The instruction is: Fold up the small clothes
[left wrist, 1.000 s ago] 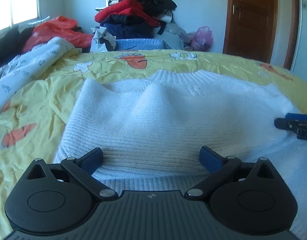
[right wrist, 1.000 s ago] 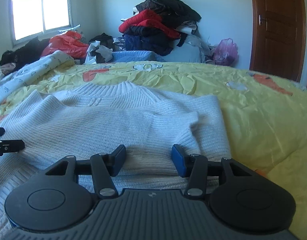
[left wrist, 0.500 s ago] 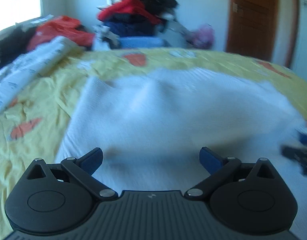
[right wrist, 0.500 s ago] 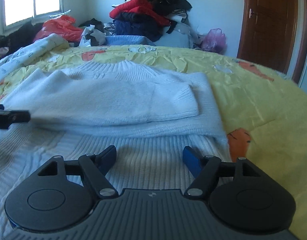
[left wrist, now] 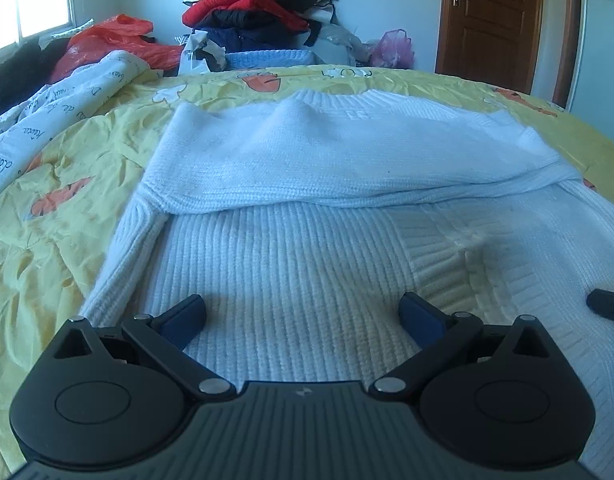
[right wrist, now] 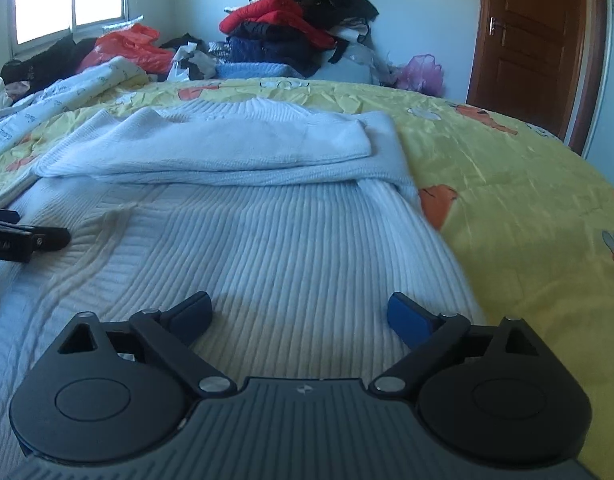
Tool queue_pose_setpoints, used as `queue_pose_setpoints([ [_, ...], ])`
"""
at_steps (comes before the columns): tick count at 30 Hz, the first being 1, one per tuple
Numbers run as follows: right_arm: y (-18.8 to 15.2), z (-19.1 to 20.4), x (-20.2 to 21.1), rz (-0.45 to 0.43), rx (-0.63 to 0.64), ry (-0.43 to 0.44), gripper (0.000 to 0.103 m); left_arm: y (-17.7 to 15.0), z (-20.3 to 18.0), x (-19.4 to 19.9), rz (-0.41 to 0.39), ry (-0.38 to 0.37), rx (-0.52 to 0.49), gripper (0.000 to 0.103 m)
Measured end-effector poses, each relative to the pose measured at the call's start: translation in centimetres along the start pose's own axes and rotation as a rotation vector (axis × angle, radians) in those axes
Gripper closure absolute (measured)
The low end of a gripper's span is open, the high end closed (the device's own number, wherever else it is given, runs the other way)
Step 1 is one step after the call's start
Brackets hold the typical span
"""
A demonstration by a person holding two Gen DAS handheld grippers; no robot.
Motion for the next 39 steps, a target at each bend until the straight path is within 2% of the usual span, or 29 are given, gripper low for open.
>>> queue_pose_setpoints([
  [3, 0.0, -0.2, -0.2, 0.007, -0.010, 0.016, 0.002, -0.1, -0.1, 0.3, 0.005, 0.014, 0.002, 0.000],
  [8, 0.1, 0.2, -0.3, 0.012, 0.001, 0.010, 0.002, -1.8, 0.0, 2.2, 0.026, 0.048, 0.032, 0.000],
  [12, 0.1, 0.4, -0.4, 0.011, 0.004, 0.008, 0.002, -3.0, 0.0, 3.1, -0.013, 0.055, 0.035, 0.000],
  [28, -1.6, 0.6, 1.5, 0.006, -0.005, -0.021, 0.001, -2.9, 0.1, 2.9, -0.017, 0.048, 0.041, 0.000],
  [34, -1.5, 0.5, 1.6, 0.007, -0.010, -0.016, 0.001, -4.3, 0.3, 5.0, 0.015, 0.072, 0.055, 0.000],
  [39, -1.5, 0.5, 1.6, 0.007, -0.010, -0.017, 0.001, -5.8, 0.7, 6.3, -0.051, 0.047, 0.062, 0.000],
])
Point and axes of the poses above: each gripper's, at about its wrist camera, not at the fingertips, and x roughly against the way its jaws point, z to its left, y to its top, the point moved 8 cm from there along -x, roughly the way its jaws point, and after that the axes turned 5 degrees about x, right-handed, at the moved point
